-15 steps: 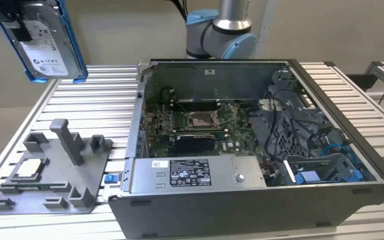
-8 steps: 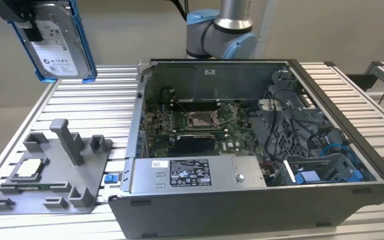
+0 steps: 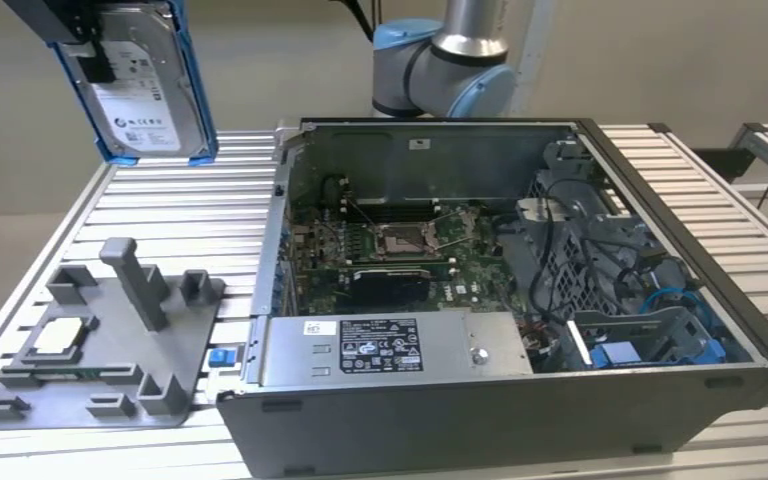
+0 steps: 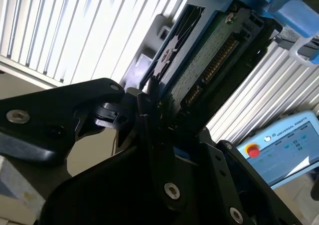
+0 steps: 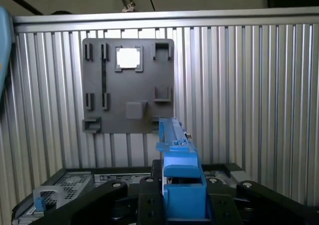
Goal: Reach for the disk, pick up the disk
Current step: 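Pick up the disk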
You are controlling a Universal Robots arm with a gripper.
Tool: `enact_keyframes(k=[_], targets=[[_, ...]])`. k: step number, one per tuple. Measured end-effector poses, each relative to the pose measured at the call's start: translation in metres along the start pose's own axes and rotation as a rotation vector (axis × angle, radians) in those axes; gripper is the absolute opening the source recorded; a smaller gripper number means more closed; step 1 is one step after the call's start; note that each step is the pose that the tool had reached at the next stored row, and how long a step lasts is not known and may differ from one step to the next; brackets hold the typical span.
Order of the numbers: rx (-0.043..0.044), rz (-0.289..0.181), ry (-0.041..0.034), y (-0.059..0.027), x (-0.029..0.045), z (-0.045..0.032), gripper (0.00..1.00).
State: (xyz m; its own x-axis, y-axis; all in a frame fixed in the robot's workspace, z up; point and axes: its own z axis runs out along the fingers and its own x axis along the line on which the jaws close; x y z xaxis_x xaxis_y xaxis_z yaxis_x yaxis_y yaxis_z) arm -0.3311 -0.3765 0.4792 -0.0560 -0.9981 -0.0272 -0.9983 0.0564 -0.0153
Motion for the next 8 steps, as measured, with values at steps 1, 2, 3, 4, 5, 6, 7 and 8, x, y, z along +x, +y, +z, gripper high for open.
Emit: enact_keyframes(k=[1,2,3,4,5,6,7,8], targets=[[-0.0002,0.000,0.0001,-0.0025,-0.0001,0.0000,0.00],[-0.0003,0.000,0.0001,-0.0052,-0.0002,0.0001,0.00],[-0.0003,0.000,0.0001,-0.0081,-0.0003,0.0001,0.00],[-0.0004,0.000,0.0001,-0.0107,-0.0004,0.0002,0.00],[-0.0005,0.000,0.0000,-0.0135,-0.0005,0.0002,0.00],[-0.0005,0.000,0.0001,-0.0161,-0.0006,0.0002,0.00],[-0.0005,0.000,0.0000,-0.0189,-0.0007,0.0004,0.00],[-0.0006,0.000,0.0000,-0.0214,-0.0008,0.0004,0.00]])
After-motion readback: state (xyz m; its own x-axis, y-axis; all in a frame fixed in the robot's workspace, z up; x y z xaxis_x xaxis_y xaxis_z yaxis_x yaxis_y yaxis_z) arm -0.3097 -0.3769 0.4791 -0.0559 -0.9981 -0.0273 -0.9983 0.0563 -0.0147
